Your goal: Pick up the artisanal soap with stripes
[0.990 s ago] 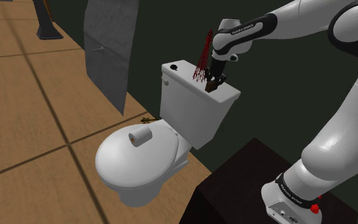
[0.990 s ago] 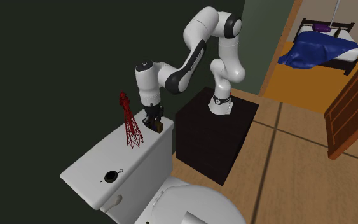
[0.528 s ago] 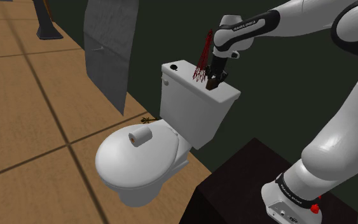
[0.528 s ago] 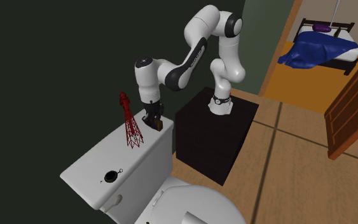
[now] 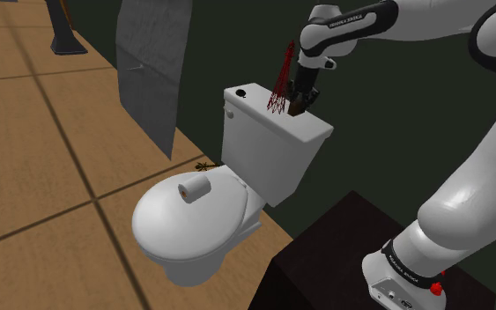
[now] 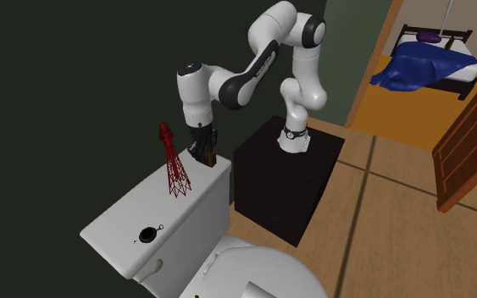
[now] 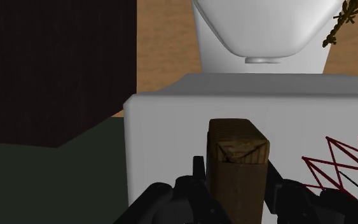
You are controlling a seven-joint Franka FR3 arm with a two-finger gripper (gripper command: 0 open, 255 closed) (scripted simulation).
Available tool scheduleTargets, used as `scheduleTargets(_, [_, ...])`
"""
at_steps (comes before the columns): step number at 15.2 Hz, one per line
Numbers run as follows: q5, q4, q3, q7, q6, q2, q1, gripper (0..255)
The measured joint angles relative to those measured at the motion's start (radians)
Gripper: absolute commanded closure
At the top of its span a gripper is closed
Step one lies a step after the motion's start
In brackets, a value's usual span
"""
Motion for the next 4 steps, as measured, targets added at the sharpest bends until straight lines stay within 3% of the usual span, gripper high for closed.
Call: scheduleTargets(4, [0.001, 0.032, 0.0, -0.002, -0.047, -0.014, -0.001, 255])
